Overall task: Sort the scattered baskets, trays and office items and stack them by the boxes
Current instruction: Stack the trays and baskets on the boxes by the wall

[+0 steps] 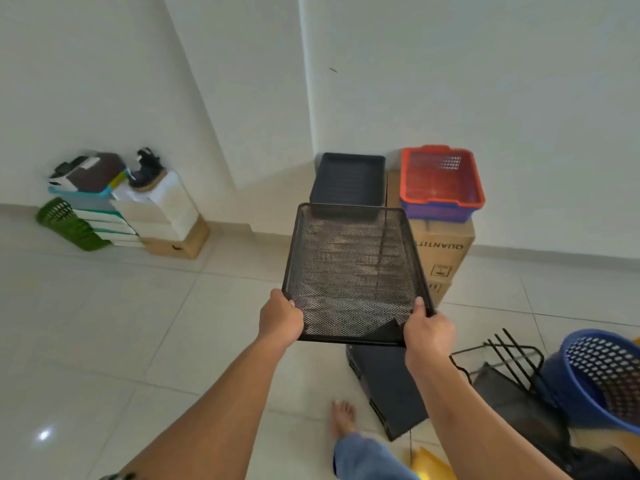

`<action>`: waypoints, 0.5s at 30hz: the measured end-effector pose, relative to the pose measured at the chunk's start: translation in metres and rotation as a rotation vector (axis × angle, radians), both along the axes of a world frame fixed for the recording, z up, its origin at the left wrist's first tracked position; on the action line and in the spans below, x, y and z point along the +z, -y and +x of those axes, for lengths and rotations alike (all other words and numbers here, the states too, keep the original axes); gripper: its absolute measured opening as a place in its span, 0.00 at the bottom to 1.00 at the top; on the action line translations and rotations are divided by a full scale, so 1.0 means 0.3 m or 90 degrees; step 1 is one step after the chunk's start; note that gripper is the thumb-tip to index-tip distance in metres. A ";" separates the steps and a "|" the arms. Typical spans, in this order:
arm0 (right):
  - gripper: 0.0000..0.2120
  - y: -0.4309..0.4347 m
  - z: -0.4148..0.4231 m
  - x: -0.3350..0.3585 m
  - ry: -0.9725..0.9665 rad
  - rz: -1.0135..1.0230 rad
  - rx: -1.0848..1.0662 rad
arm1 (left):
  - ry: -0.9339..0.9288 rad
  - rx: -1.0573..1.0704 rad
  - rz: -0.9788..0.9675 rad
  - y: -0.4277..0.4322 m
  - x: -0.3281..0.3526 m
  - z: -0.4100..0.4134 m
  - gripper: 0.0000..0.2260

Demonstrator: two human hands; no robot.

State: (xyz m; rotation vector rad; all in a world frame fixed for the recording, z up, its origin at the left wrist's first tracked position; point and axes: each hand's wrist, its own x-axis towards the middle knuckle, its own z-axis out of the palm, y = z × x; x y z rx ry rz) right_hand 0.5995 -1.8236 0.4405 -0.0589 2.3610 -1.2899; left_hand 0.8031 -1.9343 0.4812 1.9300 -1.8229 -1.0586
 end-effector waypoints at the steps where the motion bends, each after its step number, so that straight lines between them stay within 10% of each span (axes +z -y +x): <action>1: 0.19 0.045 -0.011 -0.010 0.005 0.005 -0.009 | 0.004 -0.004 -0.002 0.050 -0.004 -0.015 0.02; 15: 0.21 0.641 -0.390 -0.042 0.017 0.059 -0.083 | -0.001 -0.072 0.077 0.721 -0.076 -0.449 0.12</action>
